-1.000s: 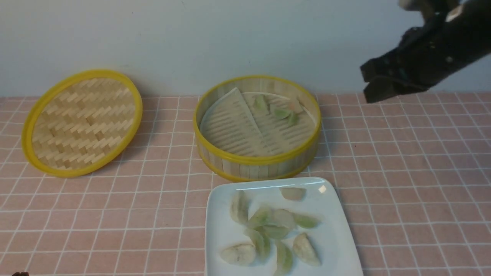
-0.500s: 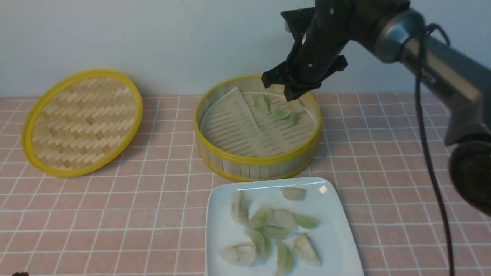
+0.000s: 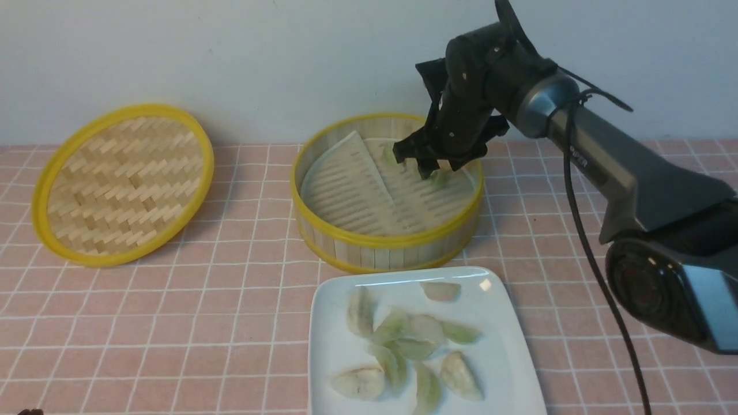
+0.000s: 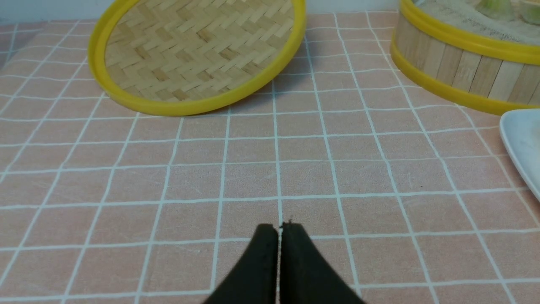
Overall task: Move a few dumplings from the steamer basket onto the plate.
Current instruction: Use the right arm to grab a dumpling from inside the steamer
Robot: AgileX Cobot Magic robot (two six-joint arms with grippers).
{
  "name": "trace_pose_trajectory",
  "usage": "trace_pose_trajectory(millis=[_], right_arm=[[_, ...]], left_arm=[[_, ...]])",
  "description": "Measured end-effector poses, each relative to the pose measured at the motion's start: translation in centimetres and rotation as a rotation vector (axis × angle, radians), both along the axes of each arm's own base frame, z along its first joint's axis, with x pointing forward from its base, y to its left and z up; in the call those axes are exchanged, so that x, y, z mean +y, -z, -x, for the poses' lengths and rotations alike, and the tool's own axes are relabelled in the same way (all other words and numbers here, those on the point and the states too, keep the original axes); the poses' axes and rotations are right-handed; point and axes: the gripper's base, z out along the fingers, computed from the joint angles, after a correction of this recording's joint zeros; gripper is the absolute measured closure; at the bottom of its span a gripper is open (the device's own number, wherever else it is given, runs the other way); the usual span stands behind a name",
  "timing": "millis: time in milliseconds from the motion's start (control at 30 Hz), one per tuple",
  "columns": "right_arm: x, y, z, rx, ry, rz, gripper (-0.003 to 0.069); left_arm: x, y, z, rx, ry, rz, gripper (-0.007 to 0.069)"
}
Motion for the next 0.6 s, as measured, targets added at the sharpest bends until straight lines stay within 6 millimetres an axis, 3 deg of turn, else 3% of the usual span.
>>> trace_pose_trajectory(millis=[167, 333, 467, 533, 600], right_arm=[[-0.6, 1.9, -0.5, 0.028, 0.012, 0.020, 0.0272], [-0.7, 2.3, -0.8, 0.021, 0.029, -0.003, 0.0290], [-1.2, 2.4, -1.2, 0.014, 0.034, -0.021, 0.0467], [-1.2, 2.3, -1.2, 0.017, 0.028, -0.021, 0.0524], [-1.3, 2.2, -1.1, 0.021, 0.021, -0.017, 0.0518]], left_arm=[[0.0, 0.0, 0.0, 0.000, 0.000, 0.000, 0.0631], [0.0, 0.0, 0.0, 0.000, 0.000, 0.000, 0.0631], [0.0, 0.0, 0.0, 0.000, 0.000, 0.000, 0.0631], [0.0, 0.0, 0.0, 0.000, 0.000, 0.000, 0.0631], [0.0, 0.0, 0.0, 0.000, 0.000, 0.000, 0.0631]])
